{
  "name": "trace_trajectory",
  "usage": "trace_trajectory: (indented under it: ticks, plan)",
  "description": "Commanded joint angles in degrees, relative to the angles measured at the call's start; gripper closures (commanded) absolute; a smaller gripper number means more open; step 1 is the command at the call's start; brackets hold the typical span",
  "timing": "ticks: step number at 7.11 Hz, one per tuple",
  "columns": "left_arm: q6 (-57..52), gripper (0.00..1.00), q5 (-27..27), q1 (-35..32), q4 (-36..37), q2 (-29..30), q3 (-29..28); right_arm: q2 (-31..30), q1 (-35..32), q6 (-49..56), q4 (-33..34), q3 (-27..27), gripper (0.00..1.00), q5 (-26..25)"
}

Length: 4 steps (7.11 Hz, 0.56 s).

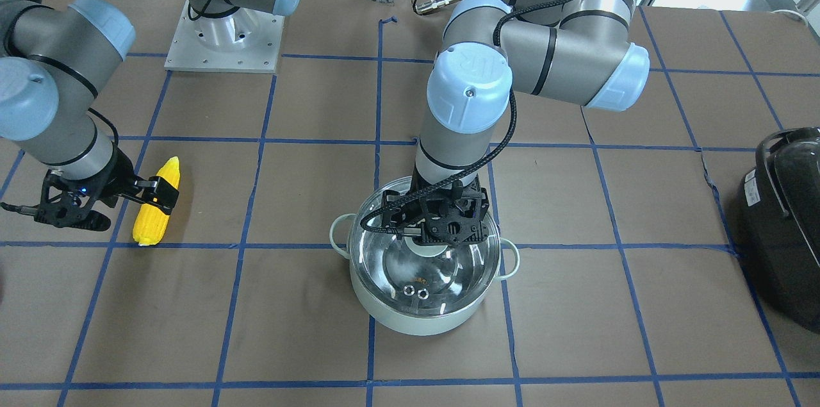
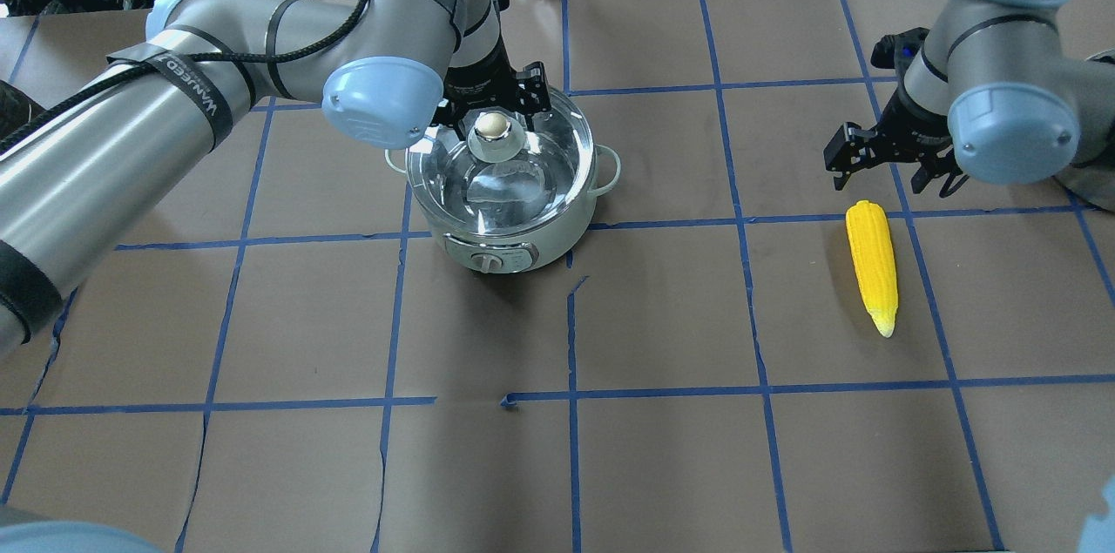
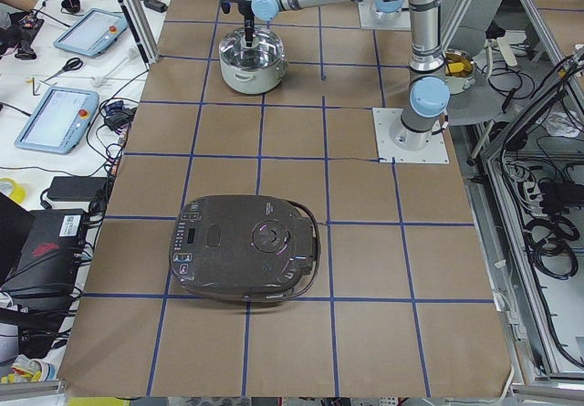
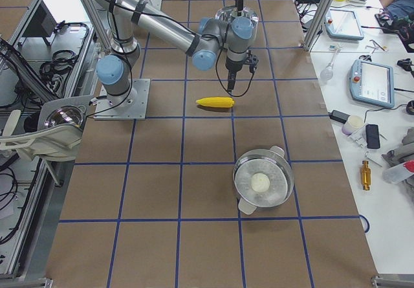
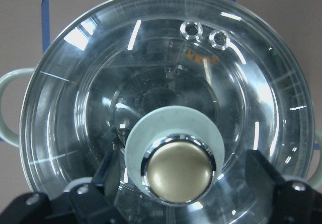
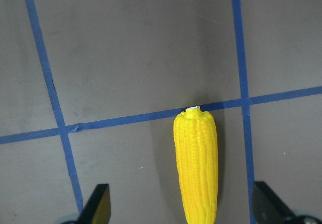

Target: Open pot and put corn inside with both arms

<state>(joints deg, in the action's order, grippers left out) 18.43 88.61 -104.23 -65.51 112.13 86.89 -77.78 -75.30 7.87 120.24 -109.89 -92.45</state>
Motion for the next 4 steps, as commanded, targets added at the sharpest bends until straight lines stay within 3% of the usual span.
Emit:
trace_trajectory:
  ticks: [1, 2, 3, 4]
  plan:
    - [-0.5, 0.50, 0.0, 0.0, -0.1, -0.2, 0.0, 0.3, 2.2, 0.7, 9.9, -9.1, 0.00, 0.2]
    - [-0.5, 0.84, 0.0, 0.0, -0.1, -0.6, 0.1, 0.5, 3.4, 3.1, 11.1, -10.5, 0.00, 0.3]
    - [-0.5, 0.96, 0.0, 0.1, -0.3, -0.9, 0.2, 1.8, 3.8, 3.8, 11.2, -11.1, 0.00, 0.2]
    - [-1.0, 1.00, -0.5, 0.6, -0.6, -1.4, -0.5, 3.1, 4.5, 3.7, 11.8, -11.2, 0.01, 0.3]
